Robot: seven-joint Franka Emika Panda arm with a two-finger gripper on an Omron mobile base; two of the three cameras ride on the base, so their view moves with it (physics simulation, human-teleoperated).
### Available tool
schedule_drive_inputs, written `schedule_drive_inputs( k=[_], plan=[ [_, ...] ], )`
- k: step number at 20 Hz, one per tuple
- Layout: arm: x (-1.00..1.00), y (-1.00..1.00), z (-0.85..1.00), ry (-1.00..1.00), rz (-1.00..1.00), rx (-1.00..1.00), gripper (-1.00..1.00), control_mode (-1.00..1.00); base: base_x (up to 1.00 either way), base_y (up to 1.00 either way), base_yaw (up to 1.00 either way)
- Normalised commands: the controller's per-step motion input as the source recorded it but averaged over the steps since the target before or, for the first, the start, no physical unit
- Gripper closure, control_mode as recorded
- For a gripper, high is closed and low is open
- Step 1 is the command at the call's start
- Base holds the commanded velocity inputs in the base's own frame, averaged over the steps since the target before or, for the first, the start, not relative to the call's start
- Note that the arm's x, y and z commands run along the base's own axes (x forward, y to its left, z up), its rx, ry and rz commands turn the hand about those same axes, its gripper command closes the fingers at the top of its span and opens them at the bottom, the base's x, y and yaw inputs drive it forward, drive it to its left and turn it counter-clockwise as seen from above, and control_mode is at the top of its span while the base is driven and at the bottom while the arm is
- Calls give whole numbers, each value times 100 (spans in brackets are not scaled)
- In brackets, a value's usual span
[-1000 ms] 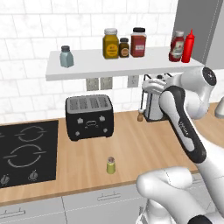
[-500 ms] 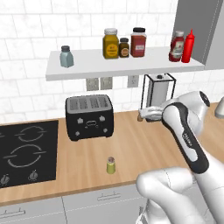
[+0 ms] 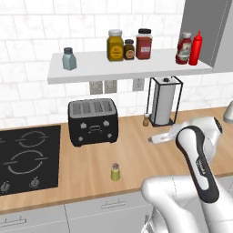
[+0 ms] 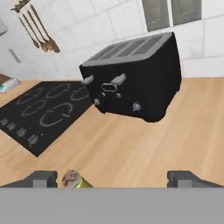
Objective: Put the shaker and condiment bottle from the counter next to their counterparts in the cabinet.
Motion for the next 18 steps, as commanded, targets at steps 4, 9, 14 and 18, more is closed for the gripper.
schedule_drive_inputs(
  k=[4, 9, 14, 18],
  plan=[
    [-12, 4, -61, -45, 23, 0, -100, -100, 0, 0, 0],
    [0, 11, -56, -33, 36, 0, -100, -100, 0, 0, 0],
    [-26, 40, -55, -54, 29, -3, -100, -100, 0, 0, 0],
    [-29, 68, -37, -28, 20, -1, -100, -100, 0, 0, 0]
  ],
)
